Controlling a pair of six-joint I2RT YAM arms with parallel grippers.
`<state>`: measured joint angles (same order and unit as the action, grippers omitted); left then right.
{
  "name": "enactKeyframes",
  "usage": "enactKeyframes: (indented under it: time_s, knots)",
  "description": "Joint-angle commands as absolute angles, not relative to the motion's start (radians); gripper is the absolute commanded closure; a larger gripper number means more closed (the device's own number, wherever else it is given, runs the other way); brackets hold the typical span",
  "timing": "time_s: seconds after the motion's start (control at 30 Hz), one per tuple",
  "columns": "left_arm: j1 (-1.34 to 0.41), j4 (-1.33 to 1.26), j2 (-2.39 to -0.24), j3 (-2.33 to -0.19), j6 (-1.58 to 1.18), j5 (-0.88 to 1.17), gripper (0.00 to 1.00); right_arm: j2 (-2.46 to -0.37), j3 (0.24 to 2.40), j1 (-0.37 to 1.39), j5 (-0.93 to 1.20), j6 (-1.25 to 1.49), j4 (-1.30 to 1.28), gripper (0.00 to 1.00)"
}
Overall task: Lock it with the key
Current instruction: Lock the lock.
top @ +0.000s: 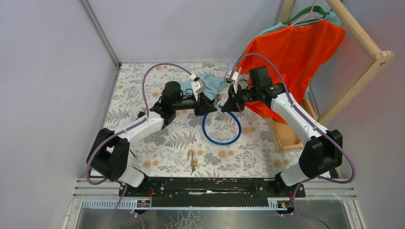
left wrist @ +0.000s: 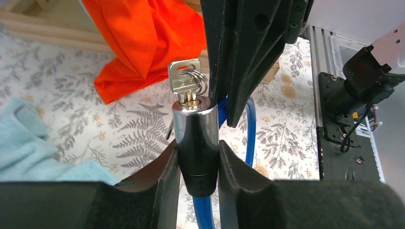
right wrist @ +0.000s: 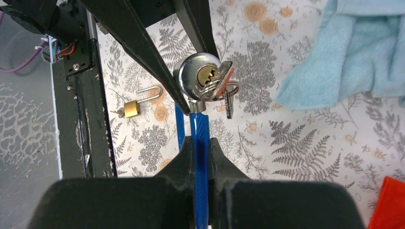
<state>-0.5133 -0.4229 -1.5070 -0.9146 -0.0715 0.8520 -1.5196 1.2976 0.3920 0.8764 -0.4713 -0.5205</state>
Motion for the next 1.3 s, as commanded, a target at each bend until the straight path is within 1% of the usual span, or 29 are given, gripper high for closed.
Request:
enactKeyframes:
  time_s: [0.0,0.13,0.3,0.4,0.5,0.6,0.73,0.9,1.07,1.17,1.27]
  knots:
    - [-0.552,-0.367,-1.433,-0.964,0.019,0.991,1.0,-1.457,1.387,0.419,0.872,-0.494,-0.345,0.96]
    - [-0.552,-0.384,-1.415,-0.936,0.028,0.978,1.0,-1.437,1.349,0.446,0.838,-0.504,-0.27,0.98]
    - [-0.556,-0.427,-1.389,-0.858,0.098,0.97,1.0,-1.426,1.269,0.462,0.849,-0.504,-0.154,0.98]
    - [-0.566,-0.37,-1.37,-0.85,0.186,0.978,1.0,-1.428,1.255,0.47,0.855,-0.555,-0.152,0.98]
    - [-0.595,-0.272,-1.354,-0.851,0.289,0.968,1.0,-1.417,1.224,0.479,0.871,-0.599,-0.158,0.97]
    - [-0.626,-0.241,-1.339,-0.83,0.345,0.955,1.0,-1.39,1.162,0.492,0.88,-0.627,-0.141,0.96]
    - [-0.658,-0.226,-1.341,-0.816,0.368,0.931,1.0,-1.361,1.08,0.497,0.864,-0.636,-0.131,0.9]
    - [-0.683,-0.215,-1.357,-0.811,0.377,0.915,1.0,-1.319,0.997,0.497,0.838,-0.6,-0.075,0.89]
    - [-0.693,-0.268,-1.377,-0.788,0.334,0.918,1.0,-1.299,0.95,0.495,0.82,-0.5,0.025,0.92]
    - [-0.693,-0.299,-1.379,-0.772,0.312,0.914,1.0,-1.299,0.953,0.484,0.789,-0.435,0.072,0.96]
    - [-0.693,-0.31,-1.379,-0.761,0.307,0.914,1.0,-1.301,0.966,0.454,0.817,-0.376,0.11,0.99]
